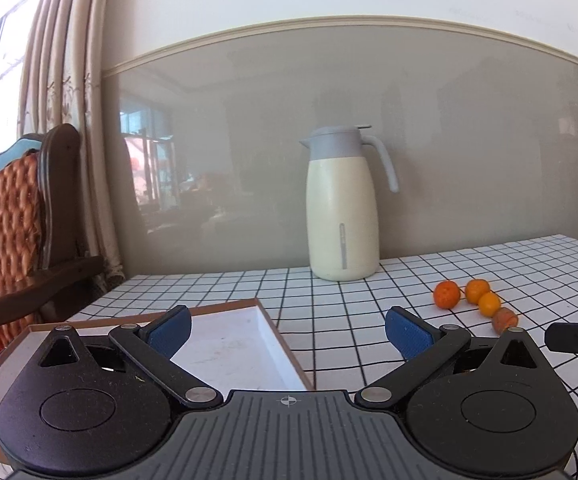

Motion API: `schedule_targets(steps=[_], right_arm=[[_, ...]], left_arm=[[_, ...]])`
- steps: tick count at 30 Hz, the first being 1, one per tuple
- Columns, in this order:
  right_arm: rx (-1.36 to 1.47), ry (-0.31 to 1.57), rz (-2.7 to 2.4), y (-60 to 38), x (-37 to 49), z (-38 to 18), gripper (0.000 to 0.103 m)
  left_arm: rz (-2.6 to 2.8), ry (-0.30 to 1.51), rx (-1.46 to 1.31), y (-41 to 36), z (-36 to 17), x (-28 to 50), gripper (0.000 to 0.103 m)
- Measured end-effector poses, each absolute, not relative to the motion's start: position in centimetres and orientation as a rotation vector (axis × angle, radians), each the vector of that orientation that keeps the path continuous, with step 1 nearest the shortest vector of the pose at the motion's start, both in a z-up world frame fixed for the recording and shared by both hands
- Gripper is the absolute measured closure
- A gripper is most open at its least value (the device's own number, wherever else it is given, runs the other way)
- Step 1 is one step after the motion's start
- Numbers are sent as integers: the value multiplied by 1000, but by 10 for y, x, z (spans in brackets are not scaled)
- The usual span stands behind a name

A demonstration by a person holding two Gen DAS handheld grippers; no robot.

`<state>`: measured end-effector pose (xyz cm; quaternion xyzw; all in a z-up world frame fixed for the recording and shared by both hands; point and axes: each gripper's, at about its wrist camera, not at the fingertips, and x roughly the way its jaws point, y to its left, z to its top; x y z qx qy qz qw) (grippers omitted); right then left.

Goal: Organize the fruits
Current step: 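Move both open tools back toward the remaining fruits, then grasp the brown kiwi with the right tool while the left tool grasps an orange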

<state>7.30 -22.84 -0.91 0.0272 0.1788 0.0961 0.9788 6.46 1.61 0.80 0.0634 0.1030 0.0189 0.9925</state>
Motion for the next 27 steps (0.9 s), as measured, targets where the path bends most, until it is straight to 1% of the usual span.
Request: schedule_targets(steps=[5,7,8,10,12,13,16,19,23,24,26,27], right_arm=[[72,386,197,-239,73,-12,27],[74,395,200,-240,73,-13,35],[72,399,200,-241,73,-14,36],[74,404,202,-243,72,-14,38],[75,409,202,-244,71,-14,39],[75,411,204,-244,70,-14,42],[74,427,212,-243,72,-16,47],[82,438,220,-242,74,-17,54],[93,442,231,-240,75,-17,56],[93,443,234,-239,75,-18,59],[96,449,241,-238,77,-18,61],[96,451,241,-238,77,-19,61]], left_arm=[[-10,223,164,-4,2,67,0],[-20,230,181,-10,1,68,1],[-24,235,189,-12,0,69,7],[-38,257,195,-16,-1,72,14],[-46,274,195,-19,-3,75,15],[-53,277,199,-21,-4,76,15],[-81,295,216,-29,-6,79,19],[-101,326,242,-37,-12,83,30],[-117,362,258,-43,-20,88,33],[-113,370,264,-45,-22,90,35],[-105,395,266,-46,-25,94,47],[-99,407,261,-46,-27,97,47]])
